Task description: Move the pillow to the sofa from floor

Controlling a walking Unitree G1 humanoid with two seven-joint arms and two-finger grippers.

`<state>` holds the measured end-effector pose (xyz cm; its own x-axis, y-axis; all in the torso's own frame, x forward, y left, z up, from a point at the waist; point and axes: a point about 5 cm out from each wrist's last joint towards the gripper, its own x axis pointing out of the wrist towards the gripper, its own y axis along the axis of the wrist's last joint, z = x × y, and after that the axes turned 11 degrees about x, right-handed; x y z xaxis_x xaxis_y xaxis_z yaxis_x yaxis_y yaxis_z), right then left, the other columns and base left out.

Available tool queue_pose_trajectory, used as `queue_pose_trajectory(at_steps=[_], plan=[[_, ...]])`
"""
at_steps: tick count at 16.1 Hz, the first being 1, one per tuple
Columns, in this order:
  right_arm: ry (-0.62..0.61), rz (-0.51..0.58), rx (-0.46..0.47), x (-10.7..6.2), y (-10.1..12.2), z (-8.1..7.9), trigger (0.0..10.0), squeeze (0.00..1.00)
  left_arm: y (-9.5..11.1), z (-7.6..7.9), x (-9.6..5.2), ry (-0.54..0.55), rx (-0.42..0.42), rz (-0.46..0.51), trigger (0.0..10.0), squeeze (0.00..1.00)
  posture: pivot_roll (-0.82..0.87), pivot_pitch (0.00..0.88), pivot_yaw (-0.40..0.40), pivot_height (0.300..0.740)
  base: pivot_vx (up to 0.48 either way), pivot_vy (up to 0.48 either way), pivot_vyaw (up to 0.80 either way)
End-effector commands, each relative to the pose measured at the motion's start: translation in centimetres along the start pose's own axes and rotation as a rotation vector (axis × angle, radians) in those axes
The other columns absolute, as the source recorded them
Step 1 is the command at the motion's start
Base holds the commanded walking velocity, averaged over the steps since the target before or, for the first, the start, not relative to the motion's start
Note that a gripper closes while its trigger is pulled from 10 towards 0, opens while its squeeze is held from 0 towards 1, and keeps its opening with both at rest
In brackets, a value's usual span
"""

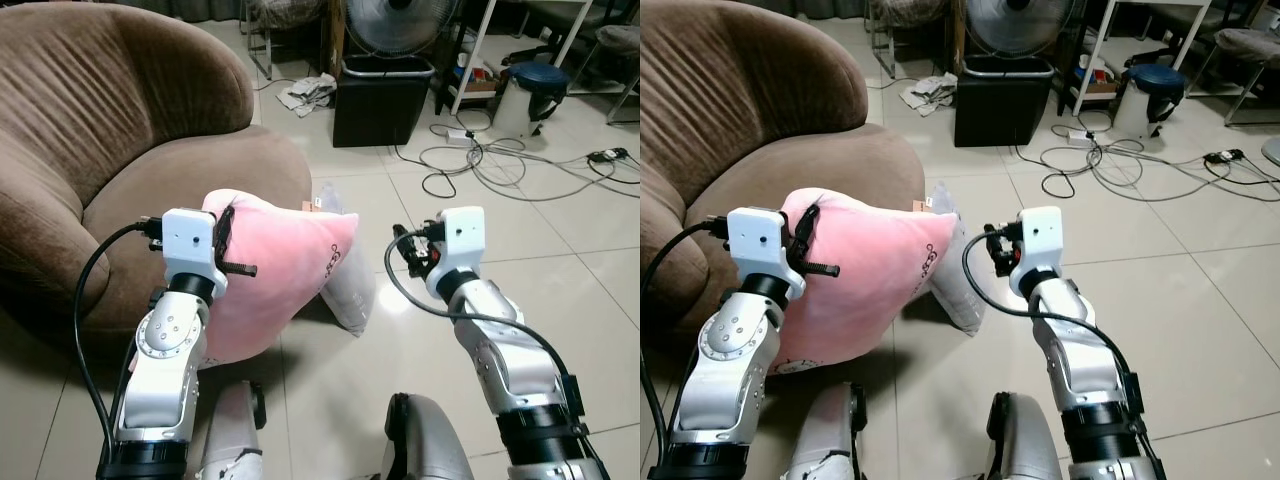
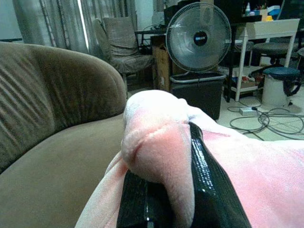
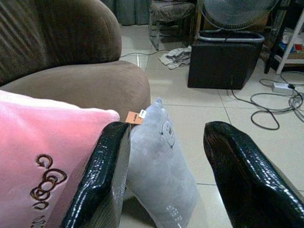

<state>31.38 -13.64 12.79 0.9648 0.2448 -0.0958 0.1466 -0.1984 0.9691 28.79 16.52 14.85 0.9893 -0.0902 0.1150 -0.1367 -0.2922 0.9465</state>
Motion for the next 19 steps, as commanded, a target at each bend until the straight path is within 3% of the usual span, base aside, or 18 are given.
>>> queue_pose_trajectory(at_steps=[1, 8, 12, 15, 19], plan=[[-0.007, 0.013, -0.004, 0.3, 0.4, 0.2, 10.0, 0.00, 1.7, -0.3, 0.5, 0.020, 0.011, 0.067, 10.0, 0.00, 0.16, 0.000, -0.031, 0.615, 0.000, 0.000, 0.00], [-0.023, 0.020, 0.012, 0.3, 0.2, 0.1, 10.0, 0.00, 1.6, -0.6, 0.9, 0.029, 0.012, 0.044, 10.0, 0.00, 0.13, 0.000, 0.019, 0.675, 0.000, 0.000, 0.00], [-0.053, 0.009, 0.000, -0.6, -0.4, 0.5, 10.0, 0.00, 1.3, -0.8, 1.6, 0.017, -0.008, 0.033, 10.0, 0.00, 0.10, 0.000, 0.059, 0.715, 0.000, 0.000, 0.00], [-0.042, 0.000, -0.018, -0.3, -0.4, 0.3, 10.0, 0.00, 1.4, -0.8, 1.5, 0.013, 0.004, 0.036, 10.0, 0.00, 0.11, 0.000, 0.049, 0.740, 0.000, 0.000, 0.00], [-0.016, -0.015, -0.037, 0.3, -0.5, -0.1, 10.0, 0.00, 1.4, -1.6, 1.5, 0.056, 0.043, 0.040, 10.0, 0.00, 0.15, 0.000, 0.007, 0.740, 0.000, 0.000, 0.00]])
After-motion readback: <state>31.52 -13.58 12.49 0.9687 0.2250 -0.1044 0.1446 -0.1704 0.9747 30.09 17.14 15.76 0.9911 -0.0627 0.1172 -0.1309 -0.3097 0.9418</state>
